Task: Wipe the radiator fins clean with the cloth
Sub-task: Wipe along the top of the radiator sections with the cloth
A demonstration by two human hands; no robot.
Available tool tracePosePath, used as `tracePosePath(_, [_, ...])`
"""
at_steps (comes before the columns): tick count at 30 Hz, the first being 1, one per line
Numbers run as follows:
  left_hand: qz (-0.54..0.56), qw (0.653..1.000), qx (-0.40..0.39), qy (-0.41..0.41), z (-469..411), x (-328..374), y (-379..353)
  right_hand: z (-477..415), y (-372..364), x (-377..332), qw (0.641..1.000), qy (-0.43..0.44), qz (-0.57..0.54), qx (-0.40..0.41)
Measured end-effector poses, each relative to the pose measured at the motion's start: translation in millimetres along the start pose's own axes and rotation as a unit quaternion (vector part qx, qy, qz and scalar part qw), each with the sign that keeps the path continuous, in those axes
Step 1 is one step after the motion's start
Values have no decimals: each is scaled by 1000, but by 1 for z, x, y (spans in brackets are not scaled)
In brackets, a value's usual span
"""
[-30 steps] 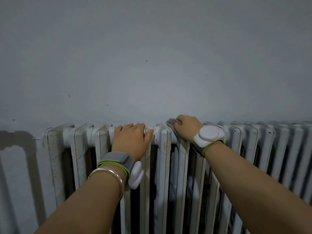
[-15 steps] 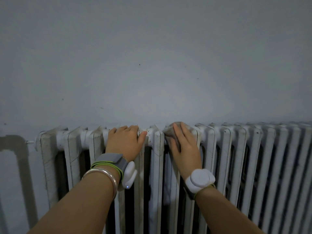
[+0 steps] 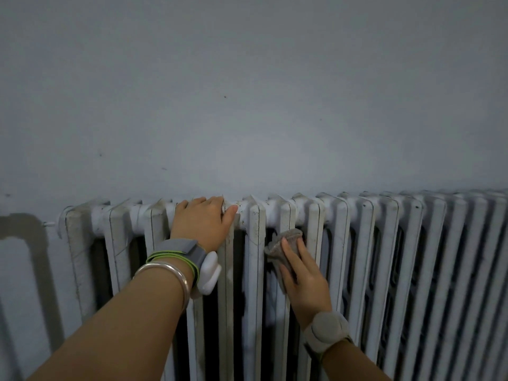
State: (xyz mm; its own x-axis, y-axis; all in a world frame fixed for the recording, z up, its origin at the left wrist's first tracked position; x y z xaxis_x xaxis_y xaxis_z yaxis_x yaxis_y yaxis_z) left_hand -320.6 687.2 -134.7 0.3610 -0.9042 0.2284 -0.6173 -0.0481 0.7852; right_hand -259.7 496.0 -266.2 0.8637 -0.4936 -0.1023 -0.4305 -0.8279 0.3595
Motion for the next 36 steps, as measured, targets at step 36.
tracePosePath(36, [8,1000,-30,2,-10,-66,14,-196,-20,-32,920,-80,51,-381])
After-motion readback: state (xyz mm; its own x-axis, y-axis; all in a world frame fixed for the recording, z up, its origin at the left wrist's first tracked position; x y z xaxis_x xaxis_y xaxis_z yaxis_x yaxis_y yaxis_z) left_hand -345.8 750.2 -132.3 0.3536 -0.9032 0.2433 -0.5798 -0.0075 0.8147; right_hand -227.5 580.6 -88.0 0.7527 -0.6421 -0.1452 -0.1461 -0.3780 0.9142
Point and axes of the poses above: each hand's wrist, its own z-axis away from the middle knuckle, its own y-axis out of the back of the hand, x = y × z, the point moved 3 cm from there along -z, towards the middle knuckle, and after that the axes turned 15 degrees about y, right-handed, at the moved point
